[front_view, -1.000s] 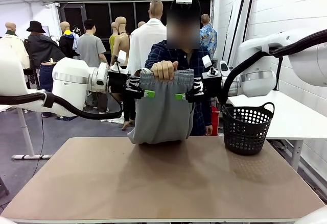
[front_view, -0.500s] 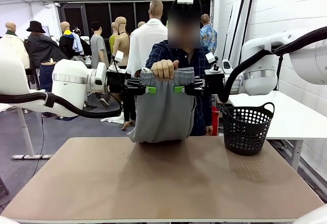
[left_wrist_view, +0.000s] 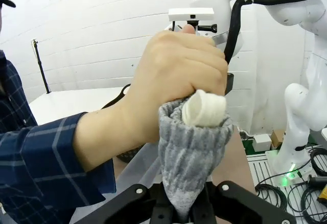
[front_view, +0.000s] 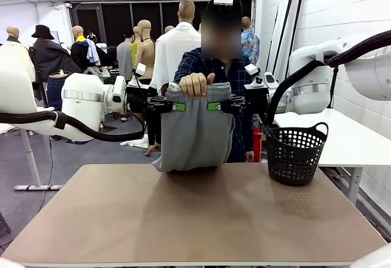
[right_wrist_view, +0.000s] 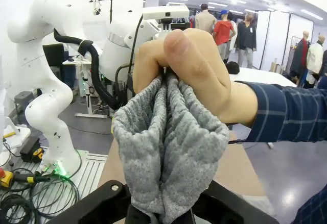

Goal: Fold the training pants.
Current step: Grab both ends of the Training pants handed by a person, then release the ends of the Training pants and then grab the overlapped ends.

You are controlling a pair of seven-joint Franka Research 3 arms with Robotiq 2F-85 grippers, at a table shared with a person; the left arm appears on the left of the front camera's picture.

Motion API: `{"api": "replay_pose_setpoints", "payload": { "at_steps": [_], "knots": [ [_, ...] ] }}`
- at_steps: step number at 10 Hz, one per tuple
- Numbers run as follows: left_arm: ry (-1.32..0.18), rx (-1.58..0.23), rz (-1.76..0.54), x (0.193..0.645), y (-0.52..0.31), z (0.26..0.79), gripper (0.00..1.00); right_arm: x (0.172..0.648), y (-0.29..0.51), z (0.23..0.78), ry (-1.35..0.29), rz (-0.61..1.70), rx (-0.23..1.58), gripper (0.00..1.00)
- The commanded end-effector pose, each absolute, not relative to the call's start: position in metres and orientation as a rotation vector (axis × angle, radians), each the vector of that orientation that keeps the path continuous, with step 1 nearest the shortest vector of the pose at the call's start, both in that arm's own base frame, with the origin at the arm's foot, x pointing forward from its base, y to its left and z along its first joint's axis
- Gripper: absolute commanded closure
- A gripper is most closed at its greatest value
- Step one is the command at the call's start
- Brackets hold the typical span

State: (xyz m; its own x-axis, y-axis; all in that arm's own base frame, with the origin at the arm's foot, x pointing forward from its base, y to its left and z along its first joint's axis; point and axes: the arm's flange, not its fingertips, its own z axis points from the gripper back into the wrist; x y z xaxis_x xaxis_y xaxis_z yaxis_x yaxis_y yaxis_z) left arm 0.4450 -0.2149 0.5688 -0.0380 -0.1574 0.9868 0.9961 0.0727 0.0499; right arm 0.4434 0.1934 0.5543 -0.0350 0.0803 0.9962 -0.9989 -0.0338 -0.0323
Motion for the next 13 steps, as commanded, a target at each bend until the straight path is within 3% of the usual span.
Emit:
{"api": "replay_pose_setpoints", "payload": {
  "at_steps": [1,7,13],
  "knots": [
    [-1.142,-1.065,-1.201,0.455,-0.215,0.569,1.0,0.448,0.195,0.56,-1.109,1.297,1.202,1.0],
    [-1.018,-1.218,-1.107,0.465,-0.204,0.548,1.0,0.455,0.198,0.541,-1.008,1.22,1.168,1.0],
    [-1.025,-1.167,-1.148,0.459,-0.209,0.54,1.0,0.45,0.196,0.535,-1.043,1.225,1.187,1.0]
  ]
}}
